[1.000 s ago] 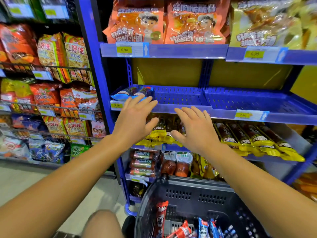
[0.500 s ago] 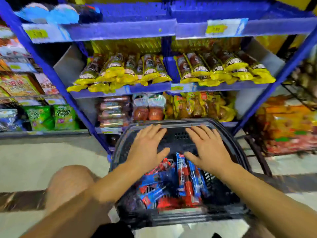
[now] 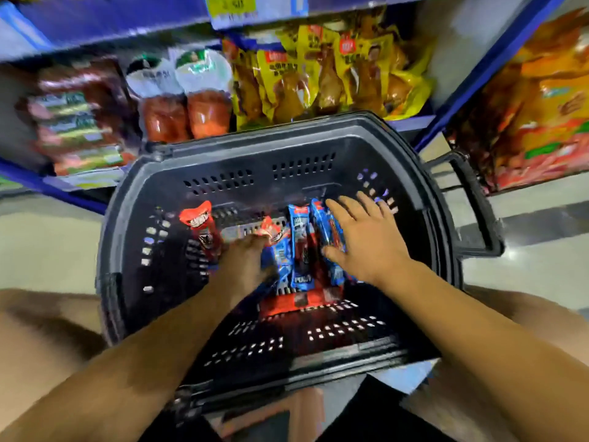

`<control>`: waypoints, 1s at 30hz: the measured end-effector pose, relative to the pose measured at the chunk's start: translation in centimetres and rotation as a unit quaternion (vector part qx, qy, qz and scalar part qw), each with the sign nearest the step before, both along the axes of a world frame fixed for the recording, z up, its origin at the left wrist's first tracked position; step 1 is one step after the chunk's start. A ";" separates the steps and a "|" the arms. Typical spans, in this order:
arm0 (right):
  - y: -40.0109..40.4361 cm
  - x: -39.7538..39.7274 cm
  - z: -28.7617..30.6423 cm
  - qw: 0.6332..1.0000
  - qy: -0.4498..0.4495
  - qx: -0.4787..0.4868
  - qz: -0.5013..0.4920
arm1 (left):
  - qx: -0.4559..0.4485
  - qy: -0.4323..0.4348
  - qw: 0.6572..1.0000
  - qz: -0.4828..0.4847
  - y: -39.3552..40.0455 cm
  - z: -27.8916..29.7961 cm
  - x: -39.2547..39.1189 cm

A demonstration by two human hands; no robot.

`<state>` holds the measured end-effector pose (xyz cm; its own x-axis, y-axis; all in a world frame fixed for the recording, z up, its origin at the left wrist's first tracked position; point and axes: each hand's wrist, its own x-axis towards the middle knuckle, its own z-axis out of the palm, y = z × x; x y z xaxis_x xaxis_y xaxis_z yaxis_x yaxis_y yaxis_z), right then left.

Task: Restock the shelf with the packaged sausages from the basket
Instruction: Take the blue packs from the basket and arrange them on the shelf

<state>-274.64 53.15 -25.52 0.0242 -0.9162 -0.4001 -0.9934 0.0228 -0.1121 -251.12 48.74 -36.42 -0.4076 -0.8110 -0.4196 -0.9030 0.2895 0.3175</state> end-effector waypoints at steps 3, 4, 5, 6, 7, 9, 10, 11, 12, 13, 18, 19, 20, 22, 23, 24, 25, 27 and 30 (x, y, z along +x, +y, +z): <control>-0.6 0.4 -2.0 1.000 -0.026 0.000 -0.005 | 0.030 0.024 0.998 0.043 -0.5 -3.7 0.5; -0.8 0.6 -2.5 0.999 -0.032 -0.003 -0.005 | 0.051 0.045 0.995 0.068 -0.6 -4.3 0.4; -0.9 0.8 -3.0 0.999 -0.038 -0.005 -0.007 | 0.071 0.047 0.994 0.070 -0.7 -4.9 0.3; -1.0 1.1 -3.6 0.999 -0.045 -0.005 -0.007 | 0.079 0.045 0.994 0.055 -0.8 -5.3 0.2; -1.0 1.4 -4.0 0.999 -0.049 0.000 -0.005 | 0.083 0.053 0.994 0.038 -1.1 -5.8 0.0; -0.8 1.8 -4.8 0.998 -0.055 0.011 -0.005 | 0.073 0.088 0.993 0.014 -1.3 -7.3 -0.1; -0.8 2.0 -5.1 0.998 -0.059 0.013 -0.005 | 0.068 0.087 0.994 0.003 -1.5 -7.6 -0.2; -0.7 2.0 -5.4 0.998 -0.061 0.017 -0.003 | 0.066 0.083 0.994 -0.003 -1.7 -8.1 -0.3; -0.7 2.0 -5.7 0.998 -0.059 0.021 0.003 | 0.065 0.071 0.995 -0.002 -1.8 -8.5 -0.3; -0.5 1.9 -5.9 0.998 -0.056 0.027 0.008 | 0.067 0.065 0.996 0.005 -1.9 -8.9 -0.4; -0.3 1.7 -6.4 0.995 -0.079 0.058 -0.011 | 0.074 0.036 0.997 0.004 -2.0 -9.3 -0.1; -0.4 1.9 -6.2 0.994 -0.087 0.063 -0.013 | 0.076 0.018 0.997 0.000 -1.8 -9.2 -0.1; -0.5 1.9 -6.1 0.993 -0.096 0.066 -0.016 | 0.074 0.007 0.997 -0.003 -1.7 -8.7 -0.1; -0.7 2.0 -5.8 0.989 -0.125 0.068 -0.029 | 0.064 0.027 0.998 -0.006 -1.4 -8.1 -0.1; -0.9 1.9 -5.6 0.986 -0.146 0.070 -0.043 | 0.058 0.052 0.997 -0.006 -1.4 -7.7 0.0; -1.1 1.8 -5.6 0.982 -0.164 0.074 -0.055 | 0.060 0.073 0.996 -0.006 -1.4 -7.2 0.0; -1.2 1.7 -5.7 0.980 -0.173 0.077 -0.060 | 0.065 0.097 0.993 -0.005 -1.3 -6.7 0.0; -1.4 1.4 -5.8 0.980 -0.174 0.079 -0.059 | 0.067 0.140 0.988 0.000 -1.2 -5.0 -0.2; -1.6 1.3 -5.4 0.976 -0.203 0.065 -0.052 | 0.063 0.163 0.985 0.009 -0.6 -1.7 -0.7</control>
<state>-273.30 51.58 -30.88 0.1141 -0.8644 -0.4897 -0.8592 0.1616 -0.4855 -251.86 48.13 -38.12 -0.5227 -0.7699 -0.3662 -0.7518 0.2138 0.6237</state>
